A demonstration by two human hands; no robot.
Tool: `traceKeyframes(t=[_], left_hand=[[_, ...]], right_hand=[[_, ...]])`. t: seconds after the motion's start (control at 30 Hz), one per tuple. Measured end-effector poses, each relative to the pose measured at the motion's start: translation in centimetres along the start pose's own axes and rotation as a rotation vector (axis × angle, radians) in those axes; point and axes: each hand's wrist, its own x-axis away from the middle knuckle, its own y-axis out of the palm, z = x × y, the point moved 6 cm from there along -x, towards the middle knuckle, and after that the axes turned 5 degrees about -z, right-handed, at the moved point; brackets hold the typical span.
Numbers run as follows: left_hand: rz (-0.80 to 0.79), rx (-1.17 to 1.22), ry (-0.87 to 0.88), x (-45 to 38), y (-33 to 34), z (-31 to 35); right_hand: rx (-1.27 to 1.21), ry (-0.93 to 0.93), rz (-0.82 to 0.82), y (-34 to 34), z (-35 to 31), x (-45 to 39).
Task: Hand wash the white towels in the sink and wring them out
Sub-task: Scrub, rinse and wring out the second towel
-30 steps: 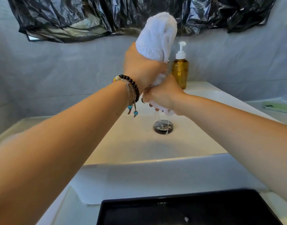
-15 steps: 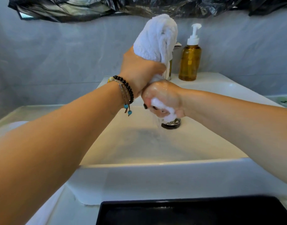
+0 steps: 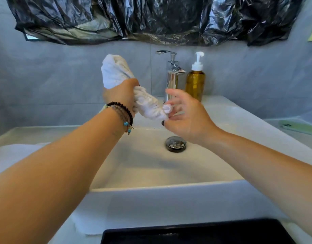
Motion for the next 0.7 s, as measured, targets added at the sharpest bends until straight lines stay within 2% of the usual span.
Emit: traceKeyframes(t=[0.07,0.13,0.2,0.27,0.37,0.5,0.6,0.7], left_hand=[[-0.027,0.057,-0.085,0.6,0.5,-0.6],[-0.152,0.067,-0.185,1.3,1.7,-1.4],[-0.301,0.08,-0.261,2.2,3.0,-2.2],[-0.337,0.068,-0.286,2.7,3.6,-2.5],[-0.229,-0.011,-0.188,2.9,3.7,-1.6],[-0.104,-0.147,0.031,3.3,3.4,0.1],[-0.111,-0.298,0.225,3.0,3.4,1.0],[-0.185,-0.385,0.307,3.1,3.8,1.0]], right_hand=[[0.613,-0.18,-0.044,2.4,-0.9,0.4],[1.096,-0.217,0.026,3.9,-1.2,0.1],[1.291,-0.176,0.115,4.2,-2.0,-1.1],[1.301,-0.195,0.212,3.4,-2.6,-2.2],[1.124,-0.109,0.174,1.9,-2.7,-3.1],[0.59,0.044,0.102,2.1,-1.7,-3.4],[0.248,0.06,0.042,3.0,-0.7,-3.4],[-0.028,0.15,-0.039,3.7,0.6,-3.1]])
